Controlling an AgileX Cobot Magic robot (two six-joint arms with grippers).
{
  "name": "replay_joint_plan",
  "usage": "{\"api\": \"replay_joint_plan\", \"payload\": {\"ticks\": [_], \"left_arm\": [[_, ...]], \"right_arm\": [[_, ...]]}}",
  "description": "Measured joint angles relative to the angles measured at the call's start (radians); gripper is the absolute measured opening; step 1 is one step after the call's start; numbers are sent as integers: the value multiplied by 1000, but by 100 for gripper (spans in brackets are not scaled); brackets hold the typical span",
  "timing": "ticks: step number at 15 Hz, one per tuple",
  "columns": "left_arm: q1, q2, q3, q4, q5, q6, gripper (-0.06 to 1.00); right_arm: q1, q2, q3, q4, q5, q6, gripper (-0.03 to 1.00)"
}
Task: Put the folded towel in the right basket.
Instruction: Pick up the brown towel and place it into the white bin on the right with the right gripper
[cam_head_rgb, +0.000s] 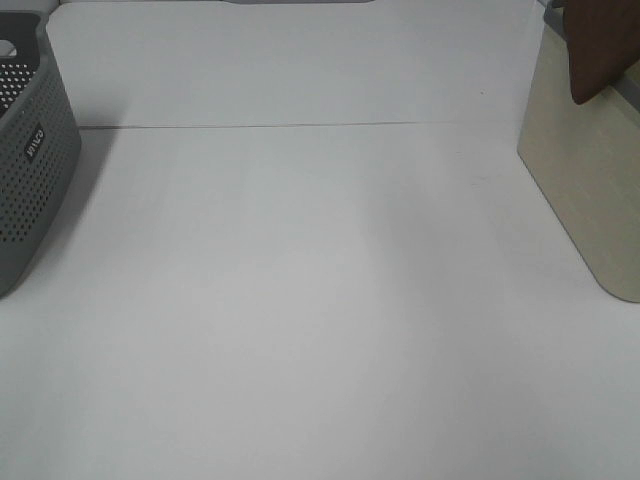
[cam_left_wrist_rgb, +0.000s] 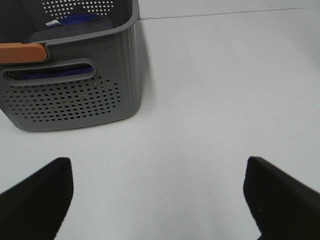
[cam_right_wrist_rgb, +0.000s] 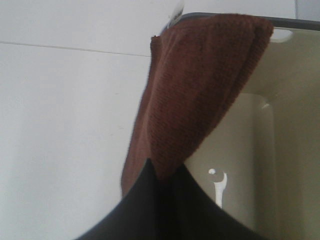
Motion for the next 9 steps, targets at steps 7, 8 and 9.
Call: {"api": "replay_joint_plan", "payload": {"ticks": [7, 8, 9], "left_arm": [[0, 0, 0, 0, 0, 0, 88], [0, 0, 0, 0, 0, 0, 88], [0, 0, 0, 0, 0, 0, 88]], "right_arm": [[-157, 63, 94, 41, -3, -66, 1], [-158, 80, 122, 33, -1, -67, 1], [-158, 101, 141, 29, 5, -67, 1]]}}
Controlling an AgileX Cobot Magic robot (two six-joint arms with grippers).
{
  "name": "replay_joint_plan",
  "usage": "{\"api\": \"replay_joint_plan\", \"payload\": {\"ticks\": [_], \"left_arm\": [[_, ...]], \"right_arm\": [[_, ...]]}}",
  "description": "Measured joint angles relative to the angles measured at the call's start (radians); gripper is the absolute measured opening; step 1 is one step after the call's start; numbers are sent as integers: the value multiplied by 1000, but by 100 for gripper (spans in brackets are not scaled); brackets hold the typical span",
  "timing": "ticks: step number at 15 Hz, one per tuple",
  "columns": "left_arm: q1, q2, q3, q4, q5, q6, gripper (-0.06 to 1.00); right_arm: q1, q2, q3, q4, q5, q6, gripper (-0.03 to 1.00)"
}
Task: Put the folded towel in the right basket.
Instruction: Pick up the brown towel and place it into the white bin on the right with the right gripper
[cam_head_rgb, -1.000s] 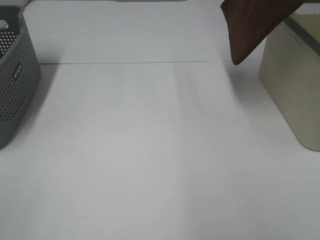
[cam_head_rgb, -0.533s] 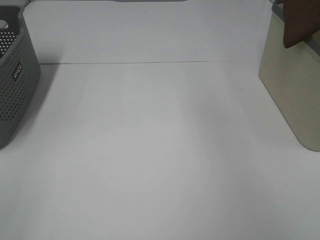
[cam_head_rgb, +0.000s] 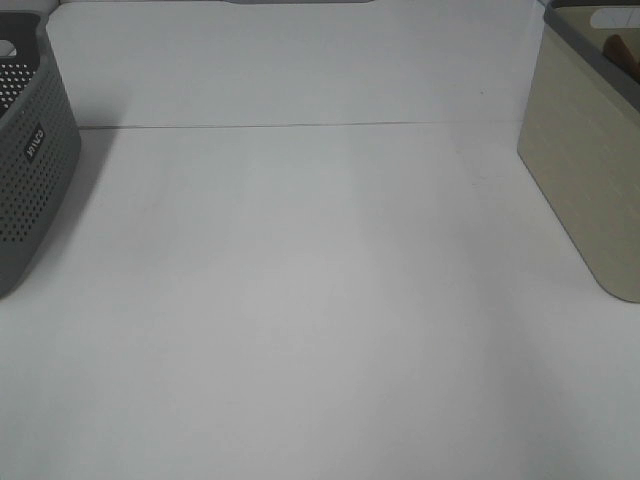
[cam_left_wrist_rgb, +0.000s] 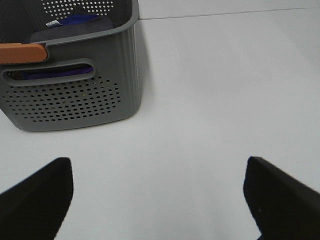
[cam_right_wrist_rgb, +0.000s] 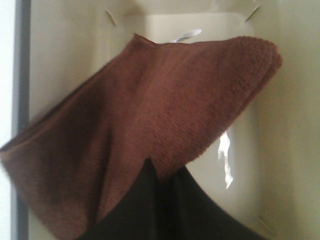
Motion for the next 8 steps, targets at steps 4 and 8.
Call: {"api": "replay_joint_plan", "payload": {"ticks": [4, 8], "left_arm": [[0, 0, 0, 0, 0, 0, 88], [0, 0, 0, 0, 0, 0, 88]], "right_arm": [[0, 47, 10, -41, 0, 45, 3], [0, 47, 10, -95, 0, 93, 51]]}}
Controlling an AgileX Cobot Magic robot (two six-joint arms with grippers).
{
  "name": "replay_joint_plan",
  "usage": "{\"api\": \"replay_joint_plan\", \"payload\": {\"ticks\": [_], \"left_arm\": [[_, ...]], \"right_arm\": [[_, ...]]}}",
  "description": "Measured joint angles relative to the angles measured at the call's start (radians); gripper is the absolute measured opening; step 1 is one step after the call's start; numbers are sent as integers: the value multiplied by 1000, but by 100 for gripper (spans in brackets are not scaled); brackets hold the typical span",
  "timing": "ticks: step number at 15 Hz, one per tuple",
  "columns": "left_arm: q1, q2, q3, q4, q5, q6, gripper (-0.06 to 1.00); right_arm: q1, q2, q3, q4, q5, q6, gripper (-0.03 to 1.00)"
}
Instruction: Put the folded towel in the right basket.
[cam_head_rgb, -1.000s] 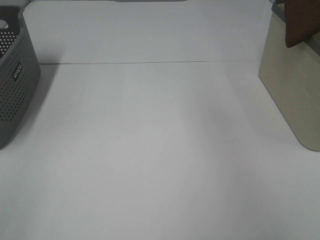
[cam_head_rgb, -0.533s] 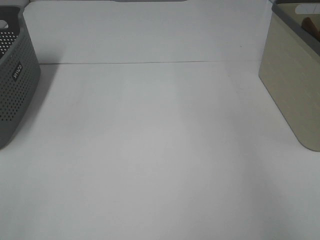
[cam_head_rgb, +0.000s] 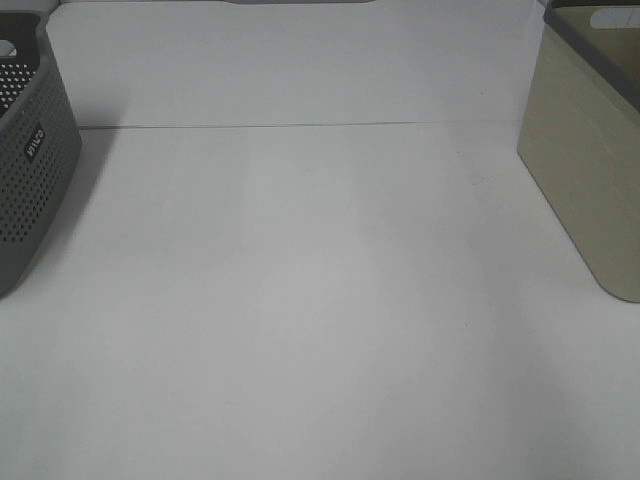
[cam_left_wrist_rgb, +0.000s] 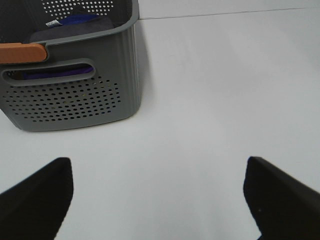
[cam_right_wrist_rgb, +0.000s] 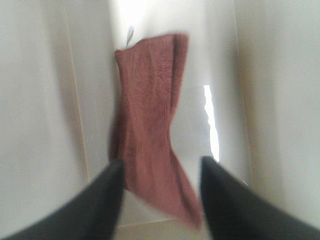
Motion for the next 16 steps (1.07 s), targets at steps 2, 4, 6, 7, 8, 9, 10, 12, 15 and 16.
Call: {"api": "replay_joint_plan", "payload": {"ticks": [2, 4, 6, 7, 8, 9, 10, 12, 15, 16], "left_arm": [[0, 0, 0, 0, 0, 0, 88], [0, 0, 0, 0, 0, 0, 88], [0, 0, 0, 0, 0, 0, 88], [0, 0, 0, 0, 0, 0, 88], [0, 0, 0, 0, 0, 0, 88], [0, 0, 0, 0, 0, 0, 88], [0, 0, 0, 0, 0, 0, 88], [0, 0, 0, 0, 0, 0, 88], [0, 0, 0, 0, 0, 0, 88], [0, 0, 0, 0, 0, 0, 88]], "right_arm": [[0, -1, 0, -7, 0, 10, 77], [0, -39, 0, 10, 0, 10, 85], [0, -103, 0, 93, 0, 10, 86], [0, -141, 0, 143, 1, 10, 86], [0, -176, 0, 199, 1, 8, 86], [0, -204, 0, 242, 1, 3, 86], [0, -232, 0, 274, 1, 1, 86], [2, -299, 32, 295, 0, -15, 86], [2, -436, 196, 296, -1, -44, 86], [2, -490, 259, 296, -1, -44, 86]]}}
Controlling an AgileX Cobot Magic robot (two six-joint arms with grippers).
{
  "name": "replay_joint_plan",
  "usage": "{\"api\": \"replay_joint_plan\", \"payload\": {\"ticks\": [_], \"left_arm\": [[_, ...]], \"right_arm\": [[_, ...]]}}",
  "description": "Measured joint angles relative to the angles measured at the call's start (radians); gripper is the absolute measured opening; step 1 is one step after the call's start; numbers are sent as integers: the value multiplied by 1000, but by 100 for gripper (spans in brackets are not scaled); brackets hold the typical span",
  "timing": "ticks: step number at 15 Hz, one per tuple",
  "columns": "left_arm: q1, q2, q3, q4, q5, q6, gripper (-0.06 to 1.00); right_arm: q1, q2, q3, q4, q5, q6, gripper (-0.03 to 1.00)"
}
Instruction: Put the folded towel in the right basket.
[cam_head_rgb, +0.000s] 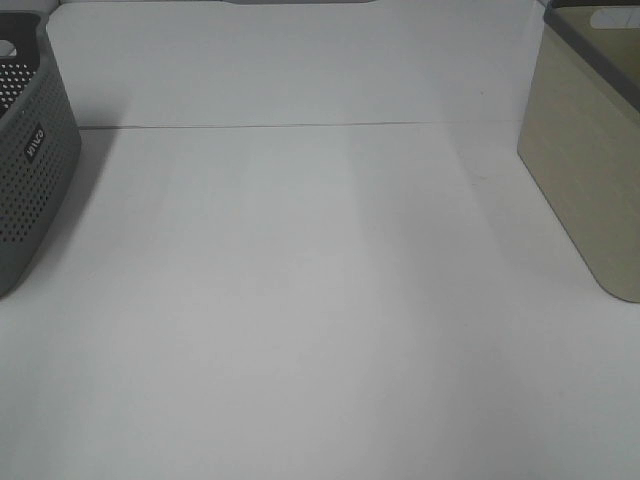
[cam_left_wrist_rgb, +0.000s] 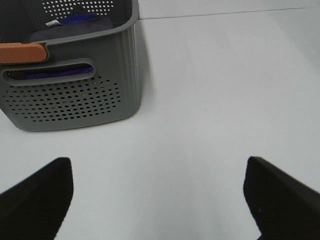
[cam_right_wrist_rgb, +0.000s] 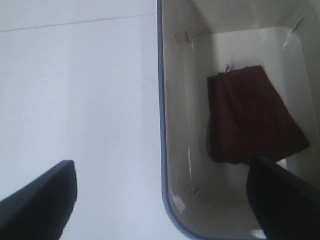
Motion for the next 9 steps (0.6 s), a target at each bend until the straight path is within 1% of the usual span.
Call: {"api": "replay_joint_plan", "payload": {"ticks": [4, 7, 9], "left_arm": [[0, 0, 0, 0, 0, 0, 88], [0, 0, 0, 0, 0, 0, 88], [0, 0, 0, 0, 0, 0, 88]], "right_arm": [[0, -218, 287, 0, 0, -6, 86], [0, -411, 546, -1, -1, -6, 86], [0, -577, 728, -6, -9, -6, 86]]}}
